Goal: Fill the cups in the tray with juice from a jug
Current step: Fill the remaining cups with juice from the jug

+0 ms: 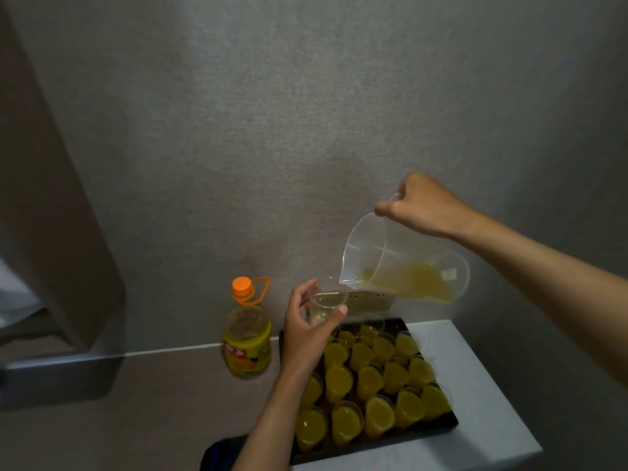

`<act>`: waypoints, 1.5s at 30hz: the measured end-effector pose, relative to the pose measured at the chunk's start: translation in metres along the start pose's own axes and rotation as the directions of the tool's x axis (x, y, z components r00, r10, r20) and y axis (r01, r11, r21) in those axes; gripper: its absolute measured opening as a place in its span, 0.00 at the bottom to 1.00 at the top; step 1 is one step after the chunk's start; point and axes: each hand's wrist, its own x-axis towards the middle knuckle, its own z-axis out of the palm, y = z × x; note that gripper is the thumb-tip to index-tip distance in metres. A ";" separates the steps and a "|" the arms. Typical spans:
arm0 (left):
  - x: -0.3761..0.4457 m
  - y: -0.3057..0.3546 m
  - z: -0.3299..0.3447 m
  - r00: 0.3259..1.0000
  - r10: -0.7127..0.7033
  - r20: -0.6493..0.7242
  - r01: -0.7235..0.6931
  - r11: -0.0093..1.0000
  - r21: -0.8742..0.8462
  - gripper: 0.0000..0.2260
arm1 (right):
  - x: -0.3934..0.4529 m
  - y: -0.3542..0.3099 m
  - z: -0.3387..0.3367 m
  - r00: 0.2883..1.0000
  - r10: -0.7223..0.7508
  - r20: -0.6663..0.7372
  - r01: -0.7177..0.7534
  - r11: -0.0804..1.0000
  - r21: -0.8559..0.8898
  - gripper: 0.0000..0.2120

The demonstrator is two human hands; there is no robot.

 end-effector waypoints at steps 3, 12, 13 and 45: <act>-0.002 -0.001 -0.002 1.000 -0.012 0.012 0.011 1.000 0.014 0.25 | -0.002 -0.003 0.002 0.999 -0.024 0.024 0.025 1.000 -0.010 0.17; -0.004 -0.005 -0.009 1.000 -0.016 -0.005 0.016 1.000 0.017 0.25 | -0.001 -0.015 0.008 0.998 -0.053 0.039 0.054 0.998 -0.031 0.18; -0.003 -0.006 -0.010 1.000 -0.018 -0.008 0.018 1.000 0.017 0.25 | 0.000 -0.016 0.008 0.998 -0.052 0.040 0.053 0.998 -0.034 0.18; -0.003 -0.011 -0.028 0.999 -0.031 -0.038 0.032 0.999 0.032 0.25 | 0.008 -0.051 -0.001 0.995 -0.084 0.045 0.088 0.992 -0.092 0.20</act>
